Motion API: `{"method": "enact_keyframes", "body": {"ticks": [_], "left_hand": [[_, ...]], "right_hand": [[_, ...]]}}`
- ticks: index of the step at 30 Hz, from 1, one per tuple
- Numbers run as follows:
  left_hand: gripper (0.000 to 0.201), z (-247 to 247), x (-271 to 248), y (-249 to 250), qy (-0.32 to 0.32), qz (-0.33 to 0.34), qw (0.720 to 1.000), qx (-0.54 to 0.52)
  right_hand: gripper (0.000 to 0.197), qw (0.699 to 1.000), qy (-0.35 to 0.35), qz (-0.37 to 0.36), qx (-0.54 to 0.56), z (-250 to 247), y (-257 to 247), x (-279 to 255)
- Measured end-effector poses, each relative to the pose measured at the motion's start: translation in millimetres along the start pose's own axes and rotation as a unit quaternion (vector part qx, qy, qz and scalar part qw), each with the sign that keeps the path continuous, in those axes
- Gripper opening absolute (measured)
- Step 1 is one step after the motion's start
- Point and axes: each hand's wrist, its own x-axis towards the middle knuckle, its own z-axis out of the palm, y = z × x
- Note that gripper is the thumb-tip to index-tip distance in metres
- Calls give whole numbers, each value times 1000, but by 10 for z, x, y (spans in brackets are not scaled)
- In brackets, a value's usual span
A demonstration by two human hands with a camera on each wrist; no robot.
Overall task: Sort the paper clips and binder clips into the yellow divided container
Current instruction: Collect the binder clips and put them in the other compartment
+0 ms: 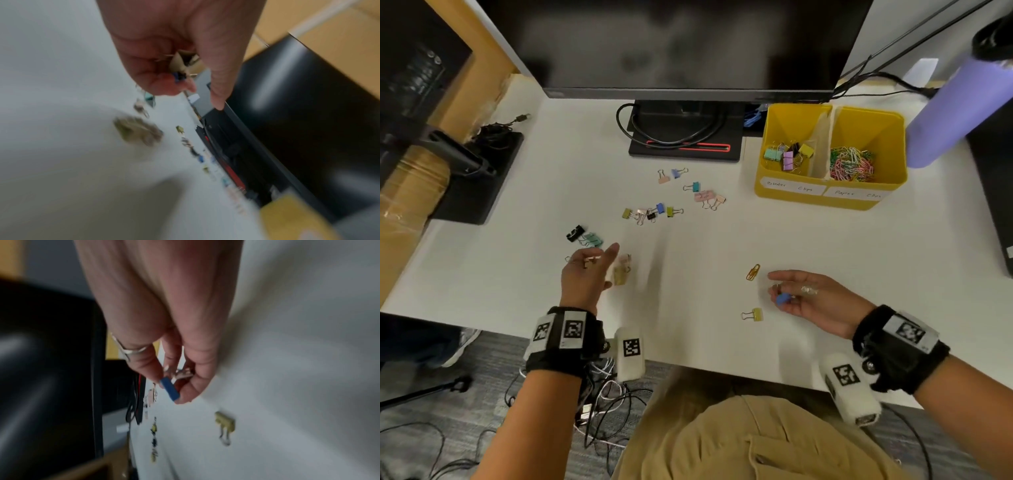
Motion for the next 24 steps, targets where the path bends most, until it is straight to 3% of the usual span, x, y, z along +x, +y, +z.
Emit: {"method": "enact_keyframes", "body": {"ticks": [2, 4, 5, 7, 8, 10, 11, 13, 16, 18, 20, 21, 22, 23, 24], "left_hand": [[55, -75, 55, -45, 21, 81, 972, 219], [83, -123, 121, -91, 0, 137, 923, 360], [90, -129, 153, -116, -16, 149, 902, 404], [101, -99, 250, -161, -50, 143, 868, 472], [104, -67, 290, -166, -67, 134, 854, 498], [102, 7, 339, -164, -94, 127, 828, 537], [97, 41, 340, -162, -107, 130, 818, 550], [83, 89, 318, -184, -131, 143, 811, 552], [55, 148, 236, -230, -131, 177, 821, 526], [46, 214, 184, -241, -124, 194, 815, 532], [44, 298, 142, -243, -119, 190, 812, 538], [44, 346, 126, -239, -117, 185, 811, 542], [44, 396, 122, -228, -114, 179, 811, 545], [45, 448, 116, -213, -114, 176, 811, 546], [45, 504, 115, -191, -116, 177, 809, 548]], "right_hand": [[23, 992, 3, 39, 121, 79, -72, -39], [13, 988, -9, 49, 143, 149, -105, -51], [12, 993, -11, 47, 106, 179, -86, -43], [20, 995, 16, -9, -100, 227, -19, -34], [20, 964, 32, -64, -257, 245, 37, -32], [22, 840, 32, -158, -518, 290, 153, -23], [32, 779, 5, -165, -605, 295, 224, -15], [42, 691, -27, -179, -700, 316, 312, -1], [26, 628, -13, -211, -749, 361, 349, 49], [22, 620, -14, -188, -761, 401, 334, 58], [16, 651, -22, -168, -740, 442, 324, 54], [12, 628, 1, -188, -755, 457, 326, 75], [9, 655, -4, -153, -740, 504, 289, 56], [15, 633, 5, -169, -756, 525, 283, 58], [21, 636, 1, -178, -751, 534, 277, 45]]}}
